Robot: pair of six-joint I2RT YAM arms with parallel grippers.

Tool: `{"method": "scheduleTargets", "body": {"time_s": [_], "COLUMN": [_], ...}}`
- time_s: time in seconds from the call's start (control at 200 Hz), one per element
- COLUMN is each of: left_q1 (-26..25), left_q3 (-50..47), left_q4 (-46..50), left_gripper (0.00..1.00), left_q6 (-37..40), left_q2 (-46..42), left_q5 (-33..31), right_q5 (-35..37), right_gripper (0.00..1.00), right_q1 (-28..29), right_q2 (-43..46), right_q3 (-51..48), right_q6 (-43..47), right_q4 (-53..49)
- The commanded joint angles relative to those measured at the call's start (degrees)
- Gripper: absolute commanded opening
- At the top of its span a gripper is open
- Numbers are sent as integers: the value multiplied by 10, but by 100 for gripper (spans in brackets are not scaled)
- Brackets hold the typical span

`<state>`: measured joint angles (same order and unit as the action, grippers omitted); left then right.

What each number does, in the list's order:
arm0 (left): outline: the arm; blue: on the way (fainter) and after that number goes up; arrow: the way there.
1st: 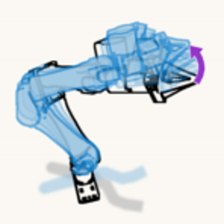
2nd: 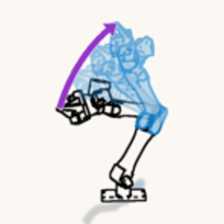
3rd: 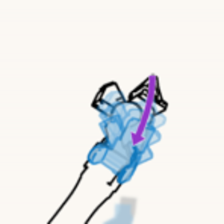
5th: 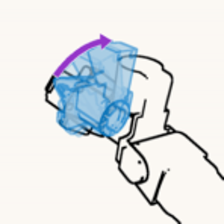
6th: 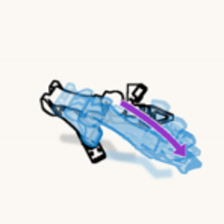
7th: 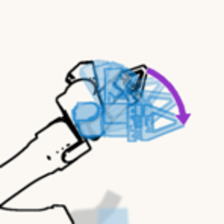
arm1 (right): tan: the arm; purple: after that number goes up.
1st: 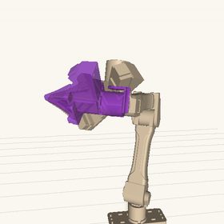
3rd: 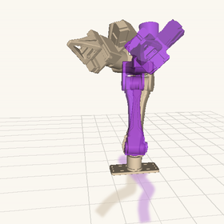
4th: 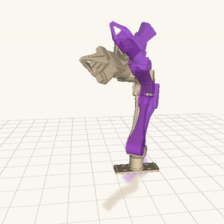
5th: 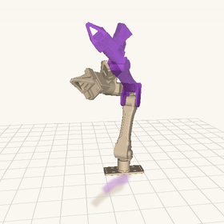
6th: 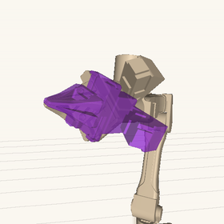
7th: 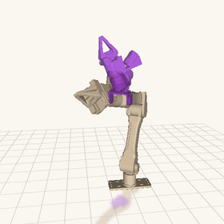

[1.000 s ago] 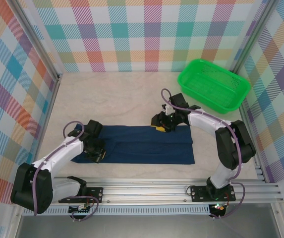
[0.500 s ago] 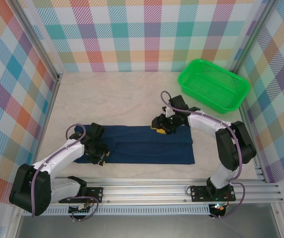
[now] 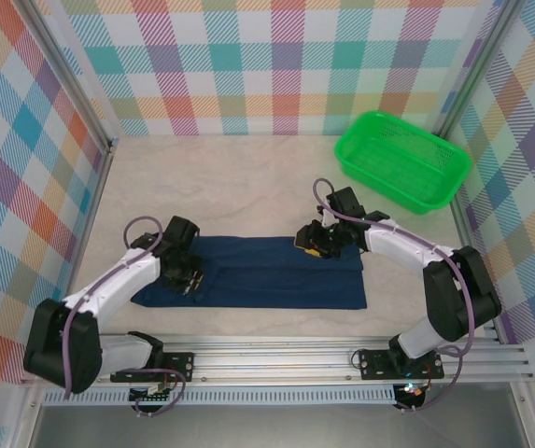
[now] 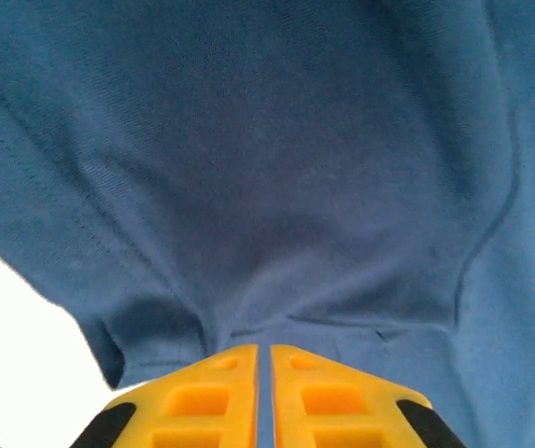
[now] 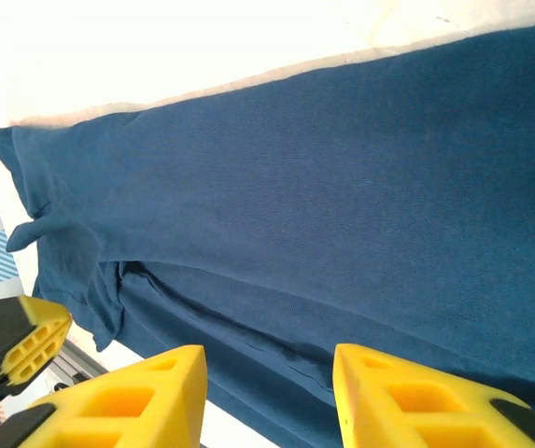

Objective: Fold and stack the t-shirts

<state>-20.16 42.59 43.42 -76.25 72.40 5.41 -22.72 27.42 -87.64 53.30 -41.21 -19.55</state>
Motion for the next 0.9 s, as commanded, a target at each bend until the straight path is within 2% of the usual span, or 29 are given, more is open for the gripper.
{"method": "scheduleTargets", "body": {"time_s": [0.0,0.21,0.315,0.405,0.55,0.64,0.735,0.895], "left_q1": [-11,-59,-78,-80,-79,-69,-35,19], "left_q3": [4,-45,-61,-50,-7,16,25,15], "left_q4": [-6,-25,-67,-78,-32,9,40,22], "left_gripper": [9,8,8,9,11,13,15,14], "left_q6": [27,-20,-41,-40,-36,-46,-51,-33], "left_q2": [28,9,20,31,-2,-41,-69,-38], "left_q5": [3,9,31,43,25,3,-9,-5], "right_q5": [9,12,15,23,45,53,36,43], "right_gripper": [41,41,41,41,44,44,43,42], "right_q1": [4,3,3,-1,-29,-66,-110,-130], "right_q2": [14,14,10,10,14,9,-17,-71], "right_q3": [-3,-3,0,5,12,10,6,29], "right_q6": [-6,-11,-8,-5,5,7,11,50], "right_q4": [-6,-6,-6,-11,-37,-62,-82,-128]}}
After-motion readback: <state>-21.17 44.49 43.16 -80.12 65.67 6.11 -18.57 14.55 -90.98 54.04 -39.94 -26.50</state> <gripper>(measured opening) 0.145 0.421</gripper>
